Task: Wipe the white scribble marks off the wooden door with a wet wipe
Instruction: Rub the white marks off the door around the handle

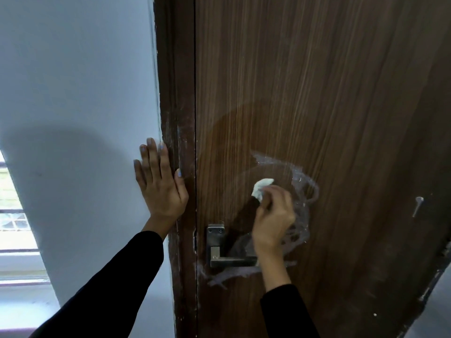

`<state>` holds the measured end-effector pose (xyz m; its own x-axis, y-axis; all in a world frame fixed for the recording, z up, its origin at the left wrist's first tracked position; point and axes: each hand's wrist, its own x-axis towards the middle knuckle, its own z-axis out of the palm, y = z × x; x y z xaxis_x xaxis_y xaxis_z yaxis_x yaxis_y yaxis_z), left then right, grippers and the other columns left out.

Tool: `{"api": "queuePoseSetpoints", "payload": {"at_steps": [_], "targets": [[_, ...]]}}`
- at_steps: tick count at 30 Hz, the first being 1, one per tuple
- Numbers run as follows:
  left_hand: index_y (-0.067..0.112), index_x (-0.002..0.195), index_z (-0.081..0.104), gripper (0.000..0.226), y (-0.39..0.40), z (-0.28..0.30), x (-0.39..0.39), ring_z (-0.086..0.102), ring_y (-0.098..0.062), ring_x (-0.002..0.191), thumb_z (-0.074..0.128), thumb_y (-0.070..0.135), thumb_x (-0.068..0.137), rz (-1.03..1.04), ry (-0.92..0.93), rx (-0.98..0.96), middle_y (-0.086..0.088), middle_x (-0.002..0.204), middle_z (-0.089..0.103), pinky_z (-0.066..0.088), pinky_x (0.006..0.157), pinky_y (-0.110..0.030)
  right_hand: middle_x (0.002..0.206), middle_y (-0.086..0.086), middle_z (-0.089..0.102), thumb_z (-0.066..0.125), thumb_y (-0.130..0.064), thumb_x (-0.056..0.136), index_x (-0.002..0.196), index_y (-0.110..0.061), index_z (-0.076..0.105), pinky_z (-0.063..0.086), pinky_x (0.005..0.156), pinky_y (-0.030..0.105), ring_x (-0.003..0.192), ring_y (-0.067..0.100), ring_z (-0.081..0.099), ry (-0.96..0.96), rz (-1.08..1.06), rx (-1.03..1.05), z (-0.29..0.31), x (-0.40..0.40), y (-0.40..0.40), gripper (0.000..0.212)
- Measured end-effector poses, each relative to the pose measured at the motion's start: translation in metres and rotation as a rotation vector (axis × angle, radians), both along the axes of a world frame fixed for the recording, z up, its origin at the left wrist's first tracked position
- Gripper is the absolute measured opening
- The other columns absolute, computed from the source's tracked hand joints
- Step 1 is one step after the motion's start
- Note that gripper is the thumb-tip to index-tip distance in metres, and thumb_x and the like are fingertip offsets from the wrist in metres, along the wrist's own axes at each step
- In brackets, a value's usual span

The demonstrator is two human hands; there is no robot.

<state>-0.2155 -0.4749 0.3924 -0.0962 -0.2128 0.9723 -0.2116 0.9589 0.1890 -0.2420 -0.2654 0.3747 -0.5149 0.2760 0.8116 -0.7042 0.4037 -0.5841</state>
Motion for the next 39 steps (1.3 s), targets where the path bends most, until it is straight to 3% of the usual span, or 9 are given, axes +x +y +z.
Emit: {"api": "queuePoseSetpoints", "payload": {"at_steps": [6,11,14,17,20,23,28,35,39], "targets": [[0.008,0.150,0.019,0.060,0.000,0.001,0.002,0.012,-0.032,0.148,0.035,0.029,0.096,-0.001,0.007,-0.011,-0.018,0.158,0.019,0.002,0.121,-0.042,0.099,0.013,0.068,0.064,-0.005,0.078,0.097,-0.001,0.070,0.056,0.079,0.029,0.091,0.020,0.063,0.178,0.123,0.446,-0.036,0.028,-0.040,0.021],[0.009,0.150,0.017,0.059,0.002,0.002,0.002,0.013,-0.033,0.147,0.032,0.030,0.097,-0.007,0.010,-0.009,-0.019,0.157,0.020,0.004,0.121,-0.043,0.093,0.017,0.066,0.062,0.018,0.069,0.097,0.000,0.068,0.041,0.089,0.020,0.088,0.030,0.062,0.054,-0.104,0.099,0.012,-0.012,0.017,0.035],[0.009,0.150,0.017,0.059,0.004,0.001,0.001,0.013,-0.033,0.147,0.033,0.029,0.096,0.000,0.018,0.002,-0.019,0.157,0.020,0.004,0.121,-0.043,0.094,0.015,0.067,0.058,0.007,0.078,0.103,-0.003,0.067,0.046,0.090,0.030,0.089,0.028,0.062,0.079,-0.135,-0.043,0.030,-0.024,0.027,0.028],[0.008,0.150,0.018,0.059,0.003,0.002,0.001,0.013,-0.033,0.147,0.033,0.029,0.096,0.002,0.009,0.004,-0.019,0.157,0.020,0.005,0.120,-0.044,0.096,0.012,0.067,0.063,0.006,0.078,0.106,-0.005,0.067,0.047,0.082,0.019,0.087,0.020,0.060,0.220,0.014,0.251,0.004,-0.002,-0.017,0.030],[0.007,0.150,0.019,0.059,0.002,0.001,0.004,0.012,-0.033,0.147,0.032,0.029,0.096,-0.010,-0.005,-0.006,-0.020,0.157,0.020,0.005,0.120,-0.045,0.097,0.011,0.068,0.060,-0.001,0.082,0.103,-0.003,0.068,0.055,0.076,0.026,0.087,0.017,0.062,0.382,0.142,0.560,-0.026,0.016,-0.047,0.022],[0.006,0.150,0.020,0.060,0.003,0.001,0.004,0.013,-0.034,0.147,0.032,0.028,0.095,-0.017,-0.001,-0.011,-0.021,0.156,0.021,0.004,0.120,-0.045,0.100,0.012,0.064,0.056,0.001,0.083,0.102,-0.003,0.067,0.050,0.086,0.028,0.095,0.006,0.052,0.291,0.170,0.367,-0.007,0.000,-0.026,0.022],[0.005,0.149,0.022,0.059,0.004,0.001,0.003,0.014,-0.034,0.146,0.033,0.027,0.095,-0.016,0.012,0.001,-0.021,0.156,0.022,0.004,0.120,-0.044,0.104,0.017,0.061,0.055,0.008,0.076,0.104,-0.002,0.067,0.050,0.087,0.034,0.097,0.026,0.058,0.143,-0.121,-0.116,0.054,-0.032,0.006,0.032],[0.008,0.150,0.019,0.059,0.000,-0.002,0.002,0.012,-0.032,0.147,0.033,0.029,0.097,-0.021,0.003,-0.002,-0.018,0.157,0.020,0.004,0.120,-0.044,0.099,0.014,0.067,0.066,0.008,0.076,0.104,-0.002,0.068,0.055,0.080,0.031,0.090,0.022,0.063,0.399,0.139,0.428,0.012,0.001,-0.032,0.030],[0.010,0.151,0.017,0.059,0.001,-0.002,0.000,0.011,-0.031,0.148,0.031,0.029,0.097,-0.028,0.010,0.011,-0.017,0.158,0.019,0.004,0.121,-0.044,0.101,0.018,0.065,0.063,0.016,0.073,0.101,-0.001,0.069,0.047,0.087,0.020,0.092,0.029,0.063,0.083,-0.075,-0.228,0.054,-0.029,0.013,0.034]]}}
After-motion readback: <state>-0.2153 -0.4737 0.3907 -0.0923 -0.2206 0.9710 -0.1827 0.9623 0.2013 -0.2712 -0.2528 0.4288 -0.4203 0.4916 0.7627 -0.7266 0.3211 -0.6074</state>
